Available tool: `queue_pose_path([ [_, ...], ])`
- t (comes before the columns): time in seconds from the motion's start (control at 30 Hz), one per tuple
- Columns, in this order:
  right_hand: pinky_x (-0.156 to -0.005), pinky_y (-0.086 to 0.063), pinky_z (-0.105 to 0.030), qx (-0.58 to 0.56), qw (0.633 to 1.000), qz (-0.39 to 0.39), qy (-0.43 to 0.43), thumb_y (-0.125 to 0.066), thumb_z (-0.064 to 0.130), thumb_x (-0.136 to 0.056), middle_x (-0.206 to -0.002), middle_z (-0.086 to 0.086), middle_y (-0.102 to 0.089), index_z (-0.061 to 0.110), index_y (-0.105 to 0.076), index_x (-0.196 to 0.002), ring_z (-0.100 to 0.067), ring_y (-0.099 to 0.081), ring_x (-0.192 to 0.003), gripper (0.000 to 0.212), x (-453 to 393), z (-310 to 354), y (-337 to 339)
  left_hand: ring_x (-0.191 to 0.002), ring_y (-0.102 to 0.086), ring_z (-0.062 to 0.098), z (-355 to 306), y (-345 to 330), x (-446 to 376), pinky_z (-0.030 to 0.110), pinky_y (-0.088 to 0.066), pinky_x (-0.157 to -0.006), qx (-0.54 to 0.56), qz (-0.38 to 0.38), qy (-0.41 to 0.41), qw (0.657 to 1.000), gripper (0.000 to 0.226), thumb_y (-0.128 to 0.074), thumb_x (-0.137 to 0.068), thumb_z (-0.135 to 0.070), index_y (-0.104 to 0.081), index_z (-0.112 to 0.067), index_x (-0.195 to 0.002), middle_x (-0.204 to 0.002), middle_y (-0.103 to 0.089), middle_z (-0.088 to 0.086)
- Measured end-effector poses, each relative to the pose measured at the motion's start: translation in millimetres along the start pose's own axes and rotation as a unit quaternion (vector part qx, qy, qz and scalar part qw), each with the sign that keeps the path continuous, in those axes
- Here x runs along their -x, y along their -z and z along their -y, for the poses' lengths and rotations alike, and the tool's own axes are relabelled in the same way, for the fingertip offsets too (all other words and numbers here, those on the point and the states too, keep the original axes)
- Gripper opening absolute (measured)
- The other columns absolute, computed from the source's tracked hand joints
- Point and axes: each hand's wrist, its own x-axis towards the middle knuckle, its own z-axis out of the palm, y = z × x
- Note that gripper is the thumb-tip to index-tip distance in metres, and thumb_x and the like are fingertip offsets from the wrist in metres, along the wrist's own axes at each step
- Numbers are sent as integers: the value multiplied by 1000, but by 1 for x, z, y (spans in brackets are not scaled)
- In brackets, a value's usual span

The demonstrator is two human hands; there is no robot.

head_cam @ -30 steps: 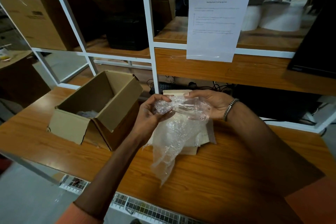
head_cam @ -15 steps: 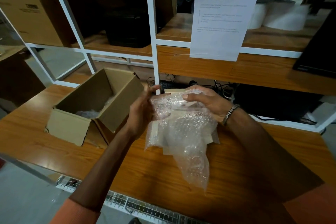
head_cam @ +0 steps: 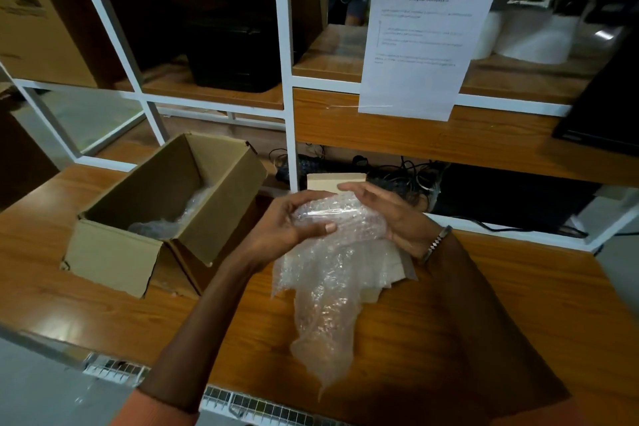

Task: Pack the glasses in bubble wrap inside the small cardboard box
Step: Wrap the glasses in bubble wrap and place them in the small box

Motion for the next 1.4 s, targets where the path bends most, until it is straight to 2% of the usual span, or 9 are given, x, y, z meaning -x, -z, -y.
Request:
queue_pose_path([
  [0.1, -114, -45, -64, 28, 998, -47, -6, -86, 65, -75, -133, -4, -73, 29, -74, -124, -28, -66, -129, 62, 0, 1, -10, -118, -74, 15, 0, 0, -1, 35, -62, -98, -17, -14, -20, 1000, 52, -87, -83, -4, -73, -24, -130, -126, -77, -7],
  [0.2, -105, -52, -65, -9, 997, -70, 44, -88, 36, -80, -120, -13, -77, 20, -77, -115, -35, -73, -115, 40, 10, 1, -19, -117, -74, 13, 3, 0, 3, 36, -62, -99, 0, -40, -30, 999, 54, -90, -81, -7, -74, -26, -129, -126, -77, -10],
  [0.4, -96, -58, -64, -12, 982, -147, 120, -90, 24, -77, -117, -12, -77, 17, -75, -116, -35, -75, -109, 43, 18, -6, -31, -125, -71, 22, 4, 4, 11, 61, -58, -102, 17, -45, 63, 997, 54, -62, -93, -72, -64, -45, -139, -141, -69, -3],
  [0.53, -96, -60, -58, -11, 979, -137, 148, -91, 17, -75, -118, -9, -77, 14, -74, -117, -32, -74, -112, 45, 15, -13, -40, -102, -79, 20, 1, -7, 10, 55, -60, -100, 14, -69, 68, 995, 28, -72, -94, -58, -78, -36, -110, -113, -81, -1],
  [0.7, -96, -59, -55, -50, 985, -96, 133, -88, 13, -78, -126, -2, -72, 13, -66, -122, -30, -70, -118, 49, 16, -17, -40, -106, -78, 33, 6, -12, 14, 44, -65, -87, 90, -85, 7, 992, 36, -80, -88, -24, -70, -15, -122, -116, -78, 11],
  [0.87, -106, -53, -60, -69, 991, -82, 77, -81, 42, -90, -134, -15, -70, 19, -63, -134, -36, -69, -123, 52, 22, -12, -36, -112, -76, 26, 10, -18, 15, 38, -64, -89, 56, -101, -30, 993, 40, -82, -90, -7, -70, -15, -127, -121, -78, 6],
  [1.03, -102, -54, -64, -66, 987, -111, 101, -76, 23, -95, -124, -17, -74, 12, -64, -127, -38, -73, -115, 36, 27, -14, -40, -122, -71, 23, 12, -18, 15, 47, -63, -97, 22, -77, -22, 997, 42, -80, -96, -26, -64, -26, -135, -133, -69, 0],
  [1.13, -100, -54, -69, -39, 979, -143, 142, -86, 24, -87, -128, -15, -71, 19, -68, -124, -41, -69, -119, 42, 25, -22, -44, -125, -68, 29, 10, -19, 14, 55, -61, -99, 90, -142, -3, 986, 48, -72, -95, -48, -64, -31, -139, -138, -63, 6],
  [1.4, -102, -55, -61, 36, 975, -138, 170, -91, 12, -76, -133, 0, -68, 24, -68, -124, -22, -66, -124, 55, 28, -23, -45, -112, -76, 26, 5, -15, 14, 53, -63, -95, 49, -97, 28, 994, 31, -77, -94, -37, -73, -22, -121, -121, -78, 3],
])
